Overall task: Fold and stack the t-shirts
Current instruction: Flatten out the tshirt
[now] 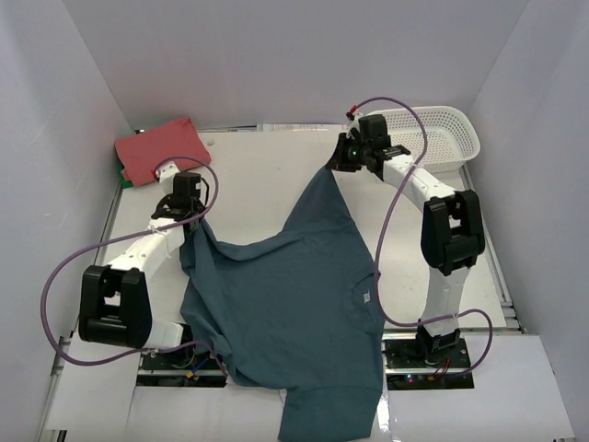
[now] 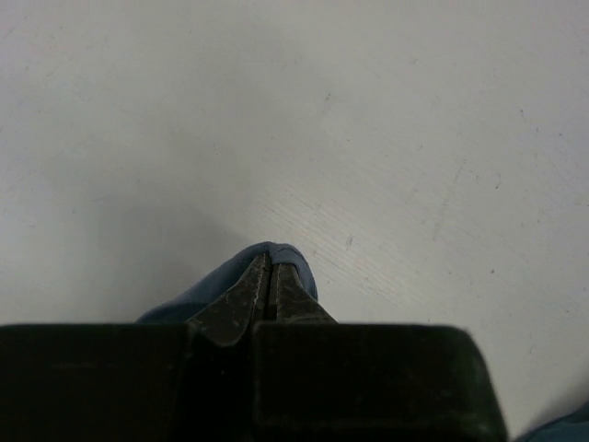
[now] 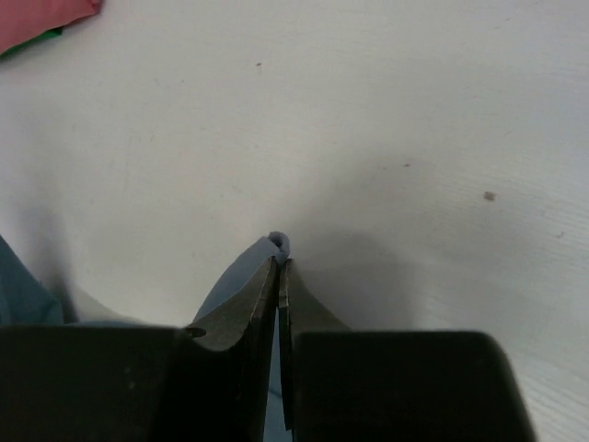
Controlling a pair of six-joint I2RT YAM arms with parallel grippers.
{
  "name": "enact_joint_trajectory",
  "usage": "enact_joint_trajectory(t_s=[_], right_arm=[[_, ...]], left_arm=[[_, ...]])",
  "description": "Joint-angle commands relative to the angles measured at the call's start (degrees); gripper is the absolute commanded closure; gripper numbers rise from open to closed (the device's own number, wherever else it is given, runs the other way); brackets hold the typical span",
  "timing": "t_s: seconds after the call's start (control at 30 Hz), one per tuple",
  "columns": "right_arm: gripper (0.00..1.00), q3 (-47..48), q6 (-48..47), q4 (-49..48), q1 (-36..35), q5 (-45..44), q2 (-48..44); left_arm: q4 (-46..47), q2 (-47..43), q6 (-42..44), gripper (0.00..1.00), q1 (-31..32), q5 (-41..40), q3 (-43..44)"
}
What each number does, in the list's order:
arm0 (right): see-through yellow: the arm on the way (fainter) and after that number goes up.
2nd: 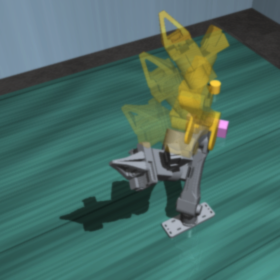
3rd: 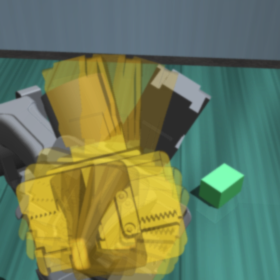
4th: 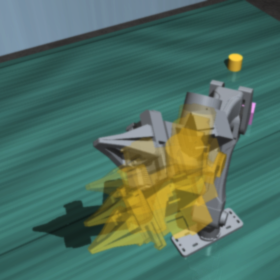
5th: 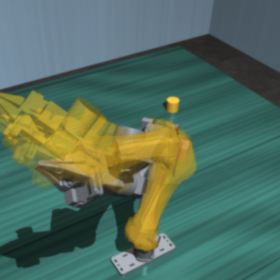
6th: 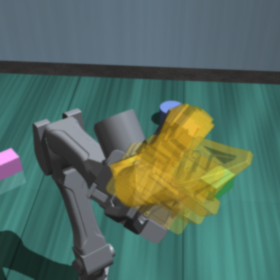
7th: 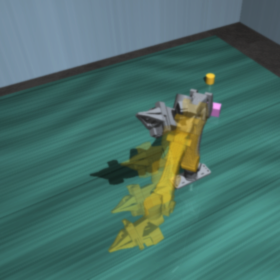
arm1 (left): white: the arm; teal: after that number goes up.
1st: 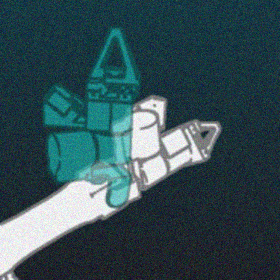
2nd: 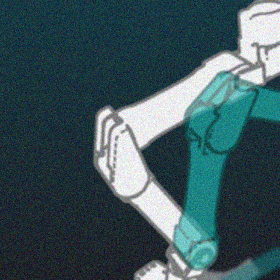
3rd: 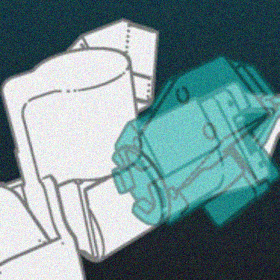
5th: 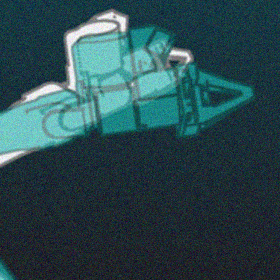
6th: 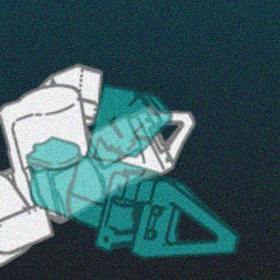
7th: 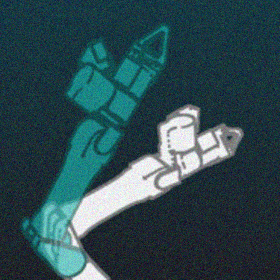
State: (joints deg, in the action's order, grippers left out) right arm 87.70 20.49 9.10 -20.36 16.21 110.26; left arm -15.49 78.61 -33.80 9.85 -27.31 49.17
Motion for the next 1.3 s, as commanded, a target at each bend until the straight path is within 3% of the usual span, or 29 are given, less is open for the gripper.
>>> enact_joint_trajectory(t_s=[0.0, 0.23, 0.5, 1.0, 1.27], right_arm=[[0.92, 9.4, -2.0, 5.5, 2.0, -1.0, 3.8], [0.92, 24.9, -4.6, 13.6, 4.2, -1.9, 14.9], [0.92, 36.0, -5.5, 17.3, 7.0, -0.8, 22.8], [0.92, 38.7, -4.8, 16.0, 10.9, 0.5, 26.1], [0.92, 40.1, -4.4, 15.1, 11.6, 0.7, 26.8]], left_arm=[[6.2, 2.5, 3.4, 1.0, -3.6, 5.1, 3.4], [4.8, 10.9, 6.3, 1.0, -6.2, 7.4, 8.8], [6.4, 16.7, 6.0, 1.0, -6.9, 10.7, 12.0], [3.2, 24.9, 10.1, 1.0, -8.5, 10.7, 21.5], [3.1, 25.3, 10.1, 1.0, -11.7, 11.4, 20.3]])
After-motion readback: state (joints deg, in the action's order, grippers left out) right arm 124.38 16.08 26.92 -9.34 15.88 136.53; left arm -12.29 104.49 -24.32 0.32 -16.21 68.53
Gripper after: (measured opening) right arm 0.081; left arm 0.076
